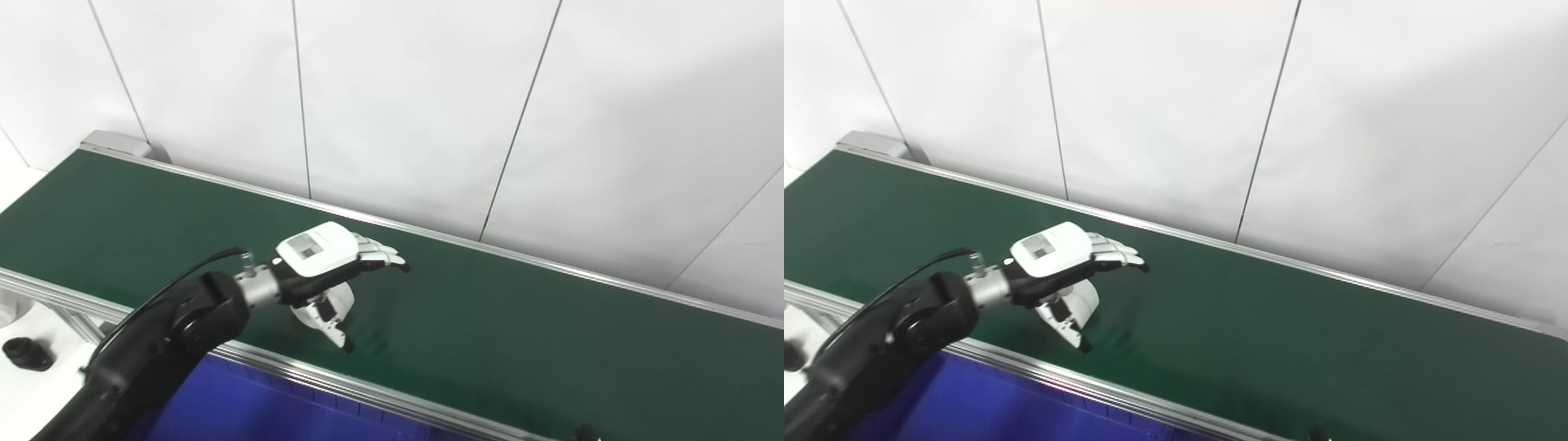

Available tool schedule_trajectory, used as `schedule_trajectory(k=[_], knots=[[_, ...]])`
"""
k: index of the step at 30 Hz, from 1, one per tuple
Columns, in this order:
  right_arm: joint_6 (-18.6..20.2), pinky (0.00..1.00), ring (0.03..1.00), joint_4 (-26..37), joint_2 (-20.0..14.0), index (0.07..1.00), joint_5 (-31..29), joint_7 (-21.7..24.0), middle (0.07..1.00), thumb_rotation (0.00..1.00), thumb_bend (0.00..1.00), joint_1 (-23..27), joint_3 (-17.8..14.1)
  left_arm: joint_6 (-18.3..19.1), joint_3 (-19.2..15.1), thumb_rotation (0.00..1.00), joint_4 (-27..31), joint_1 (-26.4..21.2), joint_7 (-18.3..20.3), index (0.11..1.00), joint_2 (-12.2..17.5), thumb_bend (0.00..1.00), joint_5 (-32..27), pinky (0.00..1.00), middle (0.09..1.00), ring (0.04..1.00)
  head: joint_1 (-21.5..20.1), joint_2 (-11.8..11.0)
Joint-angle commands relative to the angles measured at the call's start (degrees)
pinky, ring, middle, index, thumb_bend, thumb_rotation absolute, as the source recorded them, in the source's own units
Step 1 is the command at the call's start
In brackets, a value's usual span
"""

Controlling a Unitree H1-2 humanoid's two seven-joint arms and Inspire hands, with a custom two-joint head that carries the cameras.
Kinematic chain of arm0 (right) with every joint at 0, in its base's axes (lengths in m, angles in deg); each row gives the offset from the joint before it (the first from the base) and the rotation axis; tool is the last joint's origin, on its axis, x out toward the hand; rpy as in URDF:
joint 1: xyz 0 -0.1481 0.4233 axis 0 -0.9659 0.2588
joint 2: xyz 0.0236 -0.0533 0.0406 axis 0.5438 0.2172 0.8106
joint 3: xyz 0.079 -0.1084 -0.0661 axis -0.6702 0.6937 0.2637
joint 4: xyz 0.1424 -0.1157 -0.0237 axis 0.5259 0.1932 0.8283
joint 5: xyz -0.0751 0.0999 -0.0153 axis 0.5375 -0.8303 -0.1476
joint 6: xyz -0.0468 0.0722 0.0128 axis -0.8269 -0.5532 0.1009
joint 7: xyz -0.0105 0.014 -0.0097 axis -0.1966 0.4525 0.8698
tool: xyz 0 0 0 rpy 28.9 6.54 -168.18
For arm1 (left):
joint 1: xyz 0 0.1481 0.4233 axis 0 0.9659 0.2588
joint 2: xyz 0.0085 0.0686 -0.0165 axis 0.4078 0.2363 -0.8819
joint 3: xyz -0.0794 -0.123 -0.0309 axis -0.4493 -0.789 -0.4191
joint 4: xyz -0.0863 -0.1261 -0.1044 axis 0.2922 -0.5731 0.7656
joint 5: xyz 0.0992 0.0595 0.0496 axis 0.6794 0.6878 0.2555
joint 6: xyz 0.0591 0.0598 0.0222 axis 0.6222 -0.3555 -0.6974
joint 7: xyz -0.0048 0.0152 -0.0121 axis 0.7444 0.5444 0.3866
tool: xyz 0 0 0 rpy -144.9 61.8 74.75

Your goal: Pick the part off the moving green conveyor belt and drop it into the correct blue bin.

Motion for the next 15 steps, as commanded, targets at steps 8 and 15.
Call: schedule_trajectory(k=[8,15], knots=[[-0.3,1.00,1.000,3.4,1.2,1.000,1.2,0.4,1.000,1.00,0.87,-1.5,1.3,0.8,4.1,0.31,-8.1,-5.2,-1.6,0.873,-4.0,1.00,3.0,0.79,0.889,0.865,-1.8,0.8],[-0.5,1.00,1.000,4.2,1.5,1.000,1.3,0.3,1.000,1.00,0.86,-2.1,2.0,2.7,4.9,0.31,-10.8,-6.0,-3.0,0.868,-5.4,1.00,5.3,0.80,0.894,0.872,-2.5,1.1]])
